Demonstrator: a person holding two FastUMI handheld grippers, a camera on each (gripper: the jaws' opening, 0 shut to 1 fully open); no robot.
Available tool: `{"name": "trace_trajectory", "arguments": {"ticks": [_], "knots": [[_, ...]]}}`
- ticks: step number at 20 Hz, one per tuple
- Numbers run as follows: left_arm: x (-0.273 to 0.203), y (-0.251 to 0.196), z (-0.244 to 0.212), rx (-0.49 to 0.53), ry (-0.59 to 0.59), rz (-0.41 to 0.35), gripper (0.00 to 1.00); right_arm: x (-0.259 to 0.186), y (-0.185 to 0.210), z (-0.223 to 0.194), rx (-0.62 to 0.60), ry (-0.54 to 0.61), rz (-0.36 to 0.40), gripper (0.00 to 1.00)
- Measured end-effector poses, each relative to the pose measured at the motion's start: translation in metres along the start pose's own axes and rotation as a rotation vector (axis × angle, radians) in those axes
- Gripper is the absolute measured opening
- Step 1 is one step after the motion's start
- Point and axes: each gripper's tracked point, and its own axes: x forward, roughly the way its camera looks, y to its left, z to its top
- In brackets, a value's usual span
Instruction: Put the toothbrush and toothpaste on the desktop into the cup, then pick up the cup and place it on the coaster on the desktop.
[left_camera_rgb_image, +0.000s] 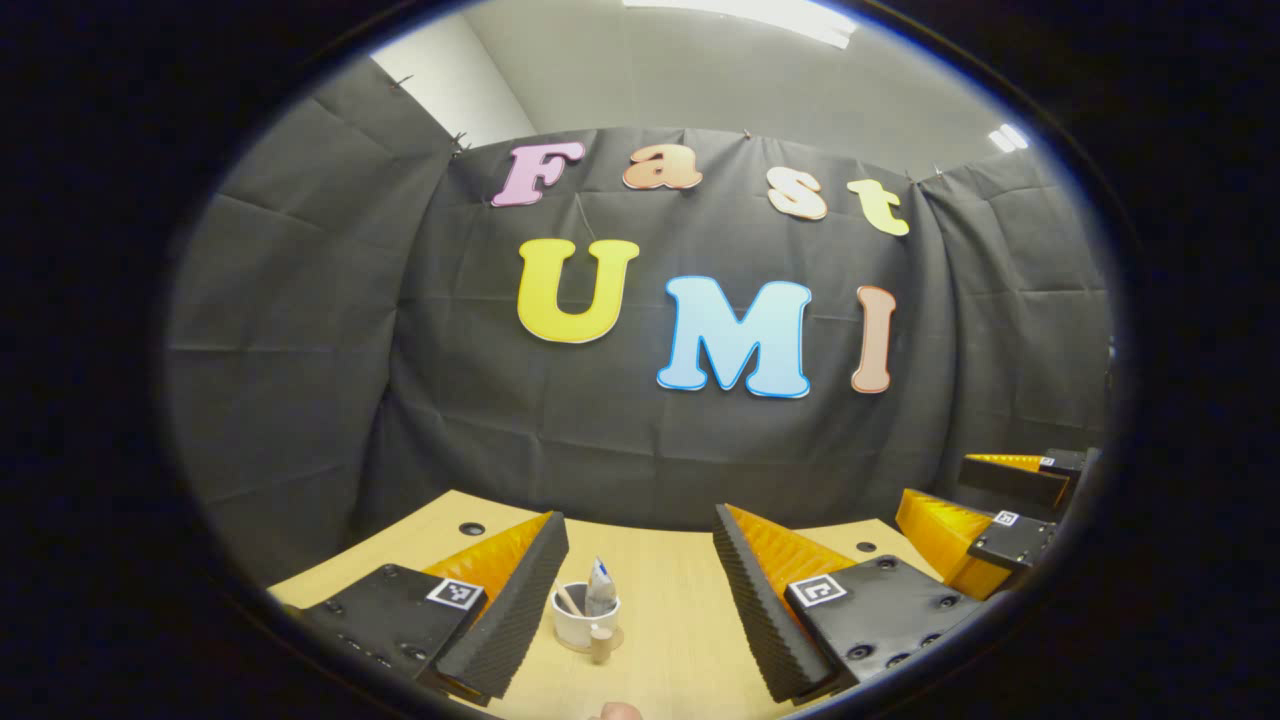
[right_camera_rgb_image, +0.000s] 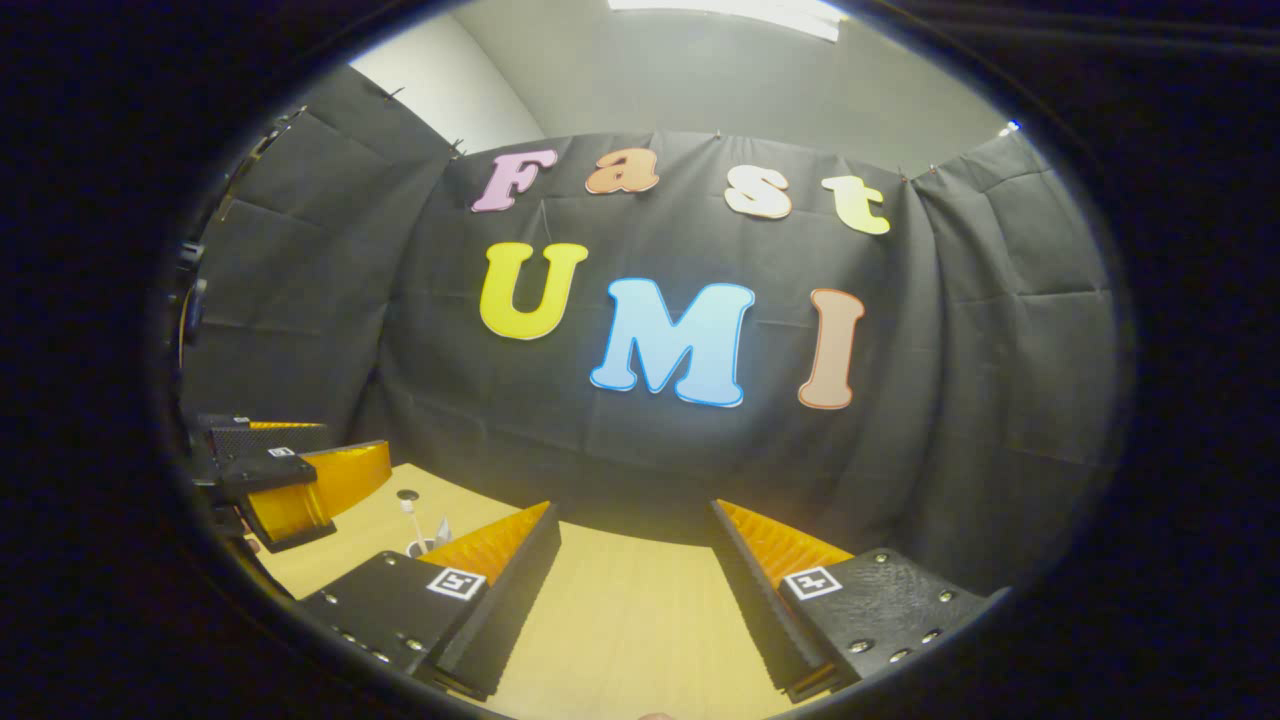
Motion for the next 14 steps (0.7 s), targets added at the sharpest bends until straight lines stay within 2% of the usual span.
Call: {"name": "trace_trajectory", "arguments": {"ticks": [1,5,6,8,9,14], "knots": [[-0.002,-0.001,0.002,0.002,-0.006,0.004,0.95,-0.001,0.0,0.001,0.011,-0.004,0.006,0.93],[-0.007,-0.001,0.008,0.009,-0.031,0.021,0.97,-0.006,-0.002,0.005,0.048,-0.017,0.028,0.93],[-0.011,-0.004,0.011,0.005,-0.038,0.009,0.95,-0.008,-0.007,0.008,0.036,-0.027,0.017,0.93],[-0.015,-0.003,0.013,0.012,-0.038,0.005,0.97,-0.013,-0.012,0.009,0.013,-0.029,-0.009,0.93],[-0.017,-0.001,0.015,0.017,-0.041,0.004,0.95,-0.017,-0.01,0.007,0.016,-0.021,-0.008,0.93],[-0.032,0.003,0.021,0.029,-0.049,-0.009,0.97,-0.032,-0.002,0.013,0.048,-0.039,-0.024,0.93]]}}
